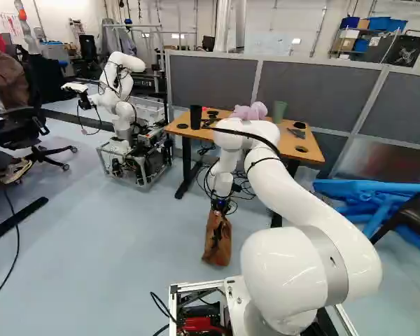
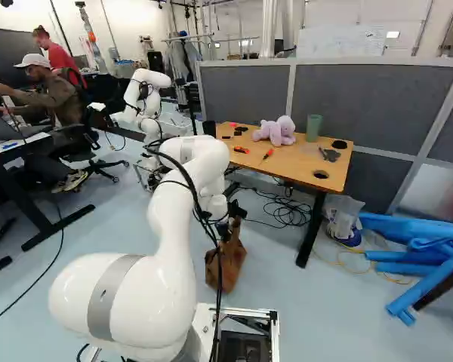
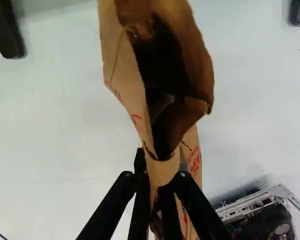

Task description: Pick up the bag on the ground and place it on the table

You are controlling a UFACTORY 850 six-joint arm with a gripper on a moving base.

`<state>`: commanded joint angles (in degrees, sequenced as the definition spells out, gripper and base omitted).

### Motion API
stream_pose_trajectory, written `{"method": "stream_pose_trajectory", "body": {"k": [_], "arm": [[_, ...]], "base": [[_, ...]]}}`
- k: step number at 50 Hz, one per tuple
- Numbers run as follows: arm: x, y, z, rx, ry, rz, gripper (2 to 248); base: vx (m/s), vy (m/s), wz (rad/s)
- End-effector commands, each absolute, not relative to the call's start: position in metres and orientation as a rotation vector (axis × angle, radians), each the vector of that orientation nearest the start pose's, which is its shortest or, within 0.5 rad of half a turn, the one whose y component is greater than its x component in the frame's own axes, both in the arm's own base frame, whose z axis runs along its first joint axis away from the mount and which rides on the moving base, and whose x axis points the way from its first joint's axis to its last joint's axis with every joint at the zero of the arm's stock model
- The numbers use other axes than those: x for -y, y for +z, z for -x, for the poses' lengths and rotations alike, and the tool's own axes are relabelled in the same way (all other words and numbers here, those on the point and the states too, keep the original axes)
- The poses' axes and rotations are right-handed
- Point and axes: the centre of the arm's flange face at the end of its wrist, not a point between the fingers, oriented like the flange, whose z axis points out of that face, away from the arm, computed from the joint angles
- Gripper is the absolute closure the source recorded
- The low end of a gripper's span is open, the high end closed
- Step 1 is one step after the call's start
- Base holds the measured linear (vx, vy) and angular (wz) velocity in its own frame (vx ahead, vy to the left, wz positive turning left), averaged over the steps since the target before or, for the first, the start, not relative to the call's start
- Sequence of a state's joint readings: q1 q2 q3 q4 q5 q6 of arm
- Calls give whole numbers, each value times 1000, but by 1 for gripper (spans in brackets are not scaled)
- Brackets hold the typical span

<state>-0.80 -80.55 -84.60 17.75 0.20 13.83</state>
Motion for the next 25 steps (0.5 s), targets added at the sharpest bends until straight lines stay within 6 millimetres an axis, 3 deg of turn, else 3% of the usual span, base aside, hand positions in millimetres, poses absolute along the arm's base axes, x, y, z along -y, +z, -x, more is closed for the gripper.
{"method": "stream_pose_trajectory", "body": {"k": [25], "arm": [[8, -38, -577, -867, -142, 2989, 225]], "base": [[0, 0, 0]]}}
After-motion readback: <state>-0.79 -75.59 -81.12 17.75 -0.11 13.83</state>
